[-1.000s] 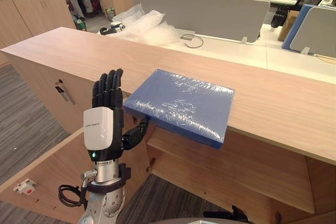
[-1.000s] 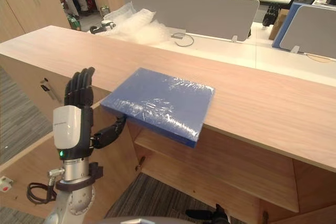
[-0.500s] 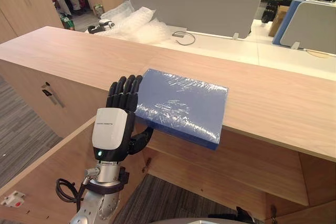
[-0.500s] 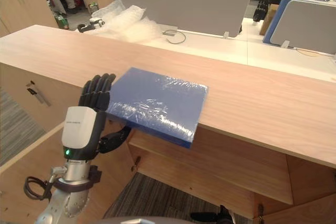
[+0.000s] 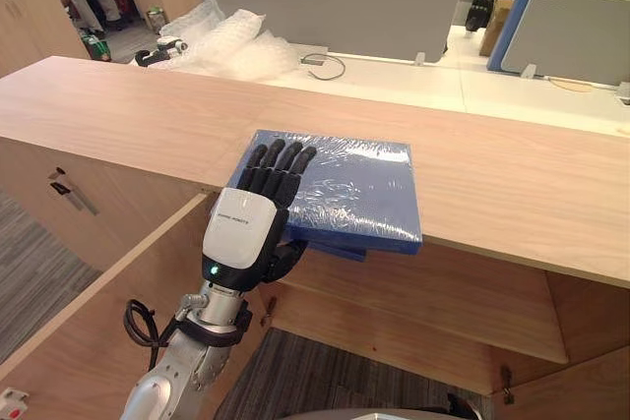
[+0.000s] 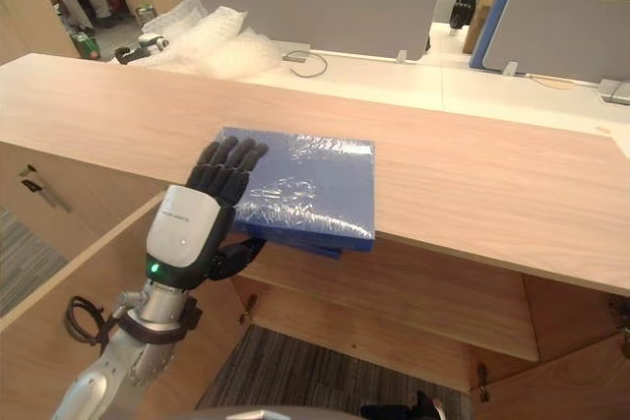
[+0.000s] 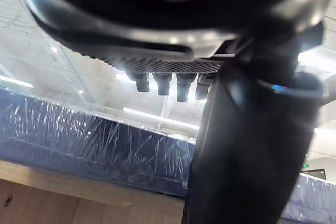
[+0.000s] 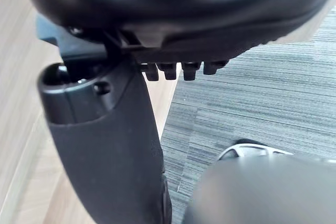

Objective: Walk over to the cabinet, pick up the folder, carry it to the office cabinet, place the folder inside the office cabinet, then close the office cabinet door

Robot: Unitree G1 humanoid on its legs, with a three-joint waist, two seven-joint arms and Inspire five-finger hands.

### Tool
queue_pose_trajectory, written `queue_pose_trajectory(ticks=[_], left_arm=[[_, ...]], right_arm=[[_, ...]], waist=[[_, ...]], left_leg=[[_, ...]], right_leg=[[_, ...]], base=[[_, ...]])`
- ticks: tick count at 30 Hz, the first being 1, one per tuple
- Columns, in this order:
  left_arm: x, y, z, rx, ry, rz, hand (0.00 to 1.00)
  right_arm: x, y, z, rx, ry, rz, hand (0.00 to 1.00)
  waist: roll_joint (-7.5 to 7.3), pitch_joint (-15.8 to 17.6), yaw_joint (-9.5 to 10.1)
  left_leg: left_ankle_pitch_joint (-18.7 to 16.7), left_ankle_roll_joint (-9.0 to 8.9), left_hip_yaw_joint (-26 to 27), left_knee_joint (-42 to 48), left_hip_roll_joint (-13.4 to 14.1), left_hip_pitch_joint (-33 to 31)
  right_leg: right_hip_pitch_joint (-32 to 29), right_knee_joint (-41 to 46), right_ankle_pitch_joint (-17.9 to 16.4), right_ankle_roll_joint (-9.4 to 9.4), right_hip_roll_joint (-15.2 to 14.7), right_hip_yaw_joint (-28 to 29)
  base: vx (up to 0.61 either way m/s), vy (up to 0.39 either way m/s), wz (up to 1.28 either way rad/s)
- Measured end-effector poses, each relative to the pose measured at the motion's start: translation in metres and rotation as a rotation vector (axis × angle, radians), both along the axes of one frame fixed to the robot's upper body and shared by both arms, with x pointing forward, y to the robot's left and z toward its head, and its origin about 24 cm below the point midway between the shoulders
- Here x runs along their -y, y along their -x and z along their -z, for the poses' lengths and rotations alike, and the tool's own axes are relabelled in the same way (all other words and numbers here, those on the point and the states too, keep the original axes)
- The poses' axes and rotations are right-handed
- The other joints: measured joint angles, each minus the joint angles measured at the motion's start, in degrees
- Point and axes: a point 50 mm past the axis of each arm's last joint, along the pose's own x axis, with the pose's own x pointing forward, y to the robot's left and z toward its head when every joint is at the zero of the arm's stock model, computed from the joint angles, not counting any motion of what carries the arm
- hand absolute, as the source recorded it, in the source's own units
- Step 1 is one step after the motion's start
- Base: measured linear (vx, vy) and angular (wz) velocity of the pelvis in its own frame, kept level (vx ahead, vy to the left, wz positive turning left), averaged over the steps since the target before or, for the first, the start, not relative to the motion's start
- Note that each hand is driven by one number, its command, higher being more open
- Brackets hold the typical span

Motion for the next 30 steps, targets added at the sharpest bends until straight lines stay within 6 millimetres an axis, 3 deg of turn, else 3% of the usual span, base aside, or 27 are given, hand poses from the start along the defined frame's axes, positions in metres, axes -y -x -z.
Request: queue_pose_trajectory(ticks=[4, 12, 22, 26, 30], left_arm=[[-0.001, -0.002, 0.010, -0.074, -0.025, -0.001, 0.00], [-0.004, -0.007, -0.004, 0.021, 0.032, -0.044, 0.00], [-0.006, -0.008, 0.001, 0.013, 0.125, -0.126, 0.00], [-0.005, -0.002, 0.001, 0.002, 0.284, -0.201, 0.00], [-0.019, 0.011, -0.017, 0.051, 0.702, -0.220, 0.00]], right_arm=[[0.003, 0.001, 0.000, 0.001, -0.005, 0.034, 1.00], [0.008, 0.014, 0.000, -0.022, 0.006, 0.066, 1.00], [0.007, 0.016, 0.000, -0.021, 0.001, 0.089, 1.00], [0.004, 0.018, -0.002, 0.024, -0.006, 0.168, 1.00], [-0.003, 0.008, -0.020, 0.203, 0.023, 0.276, 1.00]], waist=[[0.06, -0.02, -0.34], [0.76, -1.29, -0.75], [0.79, -1.32, -1.06], [0.58, -1.18, -1.40], [0.31, -0.45, -2.38]], left_leg=[[-0.04, -0.02, 1.28, -0.16, 0.12, 0.07], [-0.02, 0.00, 2.81, -1.05, 0.23, 1.23], [0.07, 0.04, 4.73, -2.65, 0.65, 2.87], [0.03, 0.02, 6.70, -3.34, 0.91, 3.68], [-0.85, 0.17, 10.04, -2.77, 1.77, 3.91]], right_leg=[[-0.81, 0.09, 0.01, 0.00, 0.08, 1.41], [-0.97, 0.14, 0.06, 0.08, 0.14, 3.12], [-1.29, 0.31, 0.12, 0.18, 0.29, 5.25], [-1.88, 0.24, 0.38, 0.44, 0.50, 7.20], [-3.27, 0.26, 1.54, 0.11, 1.42, 10.47]], base=[[-0.02, -0.008, -0.15], [0.00, -0.007, -0.12], [0.00, -0.017, -0.11], [0.00, -0.016, -0.25], [-0.01, -0.011, -0.41]])
